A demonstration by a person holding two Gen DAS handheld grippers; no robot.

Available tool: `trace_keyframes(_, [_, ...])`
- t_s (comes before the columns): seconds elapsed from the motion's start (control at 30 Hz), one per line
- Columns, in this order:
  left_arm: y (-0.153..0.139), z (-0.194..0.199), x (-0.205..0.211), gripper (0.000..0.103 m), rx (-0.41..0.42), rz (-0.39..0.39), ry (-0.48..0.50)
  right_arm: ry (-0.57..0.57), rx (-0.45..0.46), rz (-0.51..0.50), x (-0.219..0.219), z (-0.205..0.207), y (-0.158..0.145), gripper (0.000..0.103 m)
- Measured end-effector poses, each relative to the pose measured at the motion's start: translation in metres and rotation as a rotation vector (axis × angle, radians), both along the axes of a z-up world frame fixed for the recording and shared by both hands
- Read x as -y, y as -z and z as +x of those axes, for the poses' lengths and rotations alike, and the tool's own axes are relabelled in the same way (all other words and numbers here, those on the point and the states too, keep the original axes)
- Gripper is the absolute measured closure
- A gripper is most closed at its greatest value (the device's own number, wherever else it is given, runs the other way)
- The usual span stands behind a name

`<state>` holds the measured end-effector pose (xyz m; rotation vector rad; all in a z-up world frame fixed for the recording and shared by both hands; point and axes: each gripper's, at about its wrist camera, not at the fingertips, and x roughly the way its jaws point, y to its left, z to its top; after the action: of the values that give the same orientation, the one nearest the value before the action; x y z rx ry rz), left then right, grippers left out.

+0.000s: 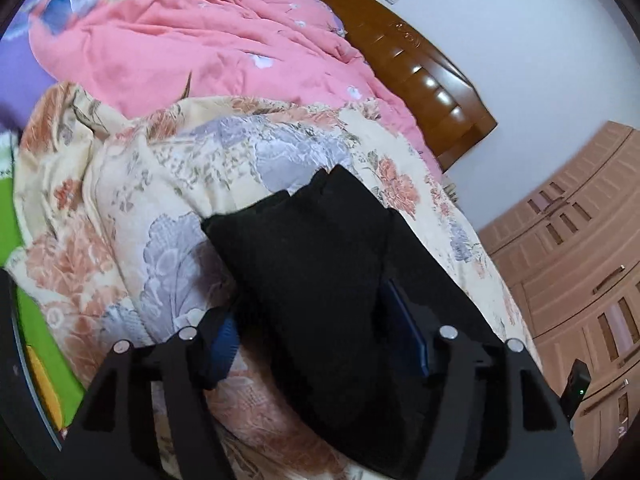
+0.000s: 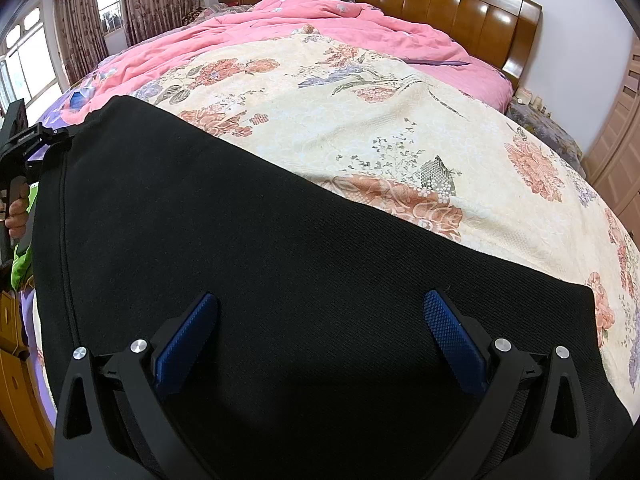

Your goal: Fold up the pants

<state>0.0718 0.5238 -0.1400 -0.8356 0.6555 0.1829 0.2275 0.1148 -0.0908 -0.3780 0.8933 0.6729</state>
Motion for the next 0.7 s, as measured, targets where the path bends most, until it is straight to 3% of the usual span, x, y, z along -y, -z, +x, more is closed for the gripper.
trace_keyframes(0.03, [-0.001, 0.000, 0.002, 0.042, 0.000, 0.017, -0.002, 0.000, 0.000, 0.000, 0.000, 0.000, 0.000, 0.004])
trace_keyframes(0.1, [-0.008, 0.000, 0.008, 0.067, -0.001, 0.063, -0.001, 0.000, 0.003, -0.003, 0.000, -0.001, 0.000, 0.004])
trace_keyframes(0.13, [-0.017, -0.002, 0.013, 0.074, 0.000, 0.110, -0.011, 0.004, 0.006, -0.012, -0.001, -0.001, -0.001, 0.004])
trace_keyframes(0.27, [-0.059, -0.014, 0.034, 0.078, 0.024, 0.267, -0.032, 0.020, 0.001, -0.004, -0.015, -0.006, -0.012, 0.004])
trace_keyframes(0.3, [-0.070, -0.018, 0.039, 0.092, 0.033, 0.308, -0.040, -0.004, -0.008, 0.021, -0.021, -0.010, -0.015, 0.004])
trace_keyframes(0.4, [-0.106, -0.024, 0.049, 0.091, 0.095, 0.390, -0.009, -0.088, -0.018, 0.035, -0.046, -0.023, -0.019, 0.004])
trace_keyframes(0.47, [-0.114, -0.016, 0.051, 0.092, 0.085, 0.425, 0.022, -0.146, -0.005, 0.002, -0.069, -0.033, -0.016, 0.004])
trace_keyframes(0.5, [-0.111, -0.011, 0.048, 0.092, 0.064, 0.421, 0.029, -0.160, -0.001, -0.013, -0.077, -0.036, -0.014, 0.004])
trace_keyframes(0.63, [-0.071, -0.001, 0.014, 0.092, 0.049, 0.227, 0.050, -0.185, -0.012, -0.038, -0.093, -0.041, 0.000, 0.004])
trace_keyframes(0.7, [-0.054, -0.002, 0.003, 0.089, 0.043, 0.170, 0.036, -0.181, -0.030, -0.021, -0.091, -0.038, 0.001, 0.004])
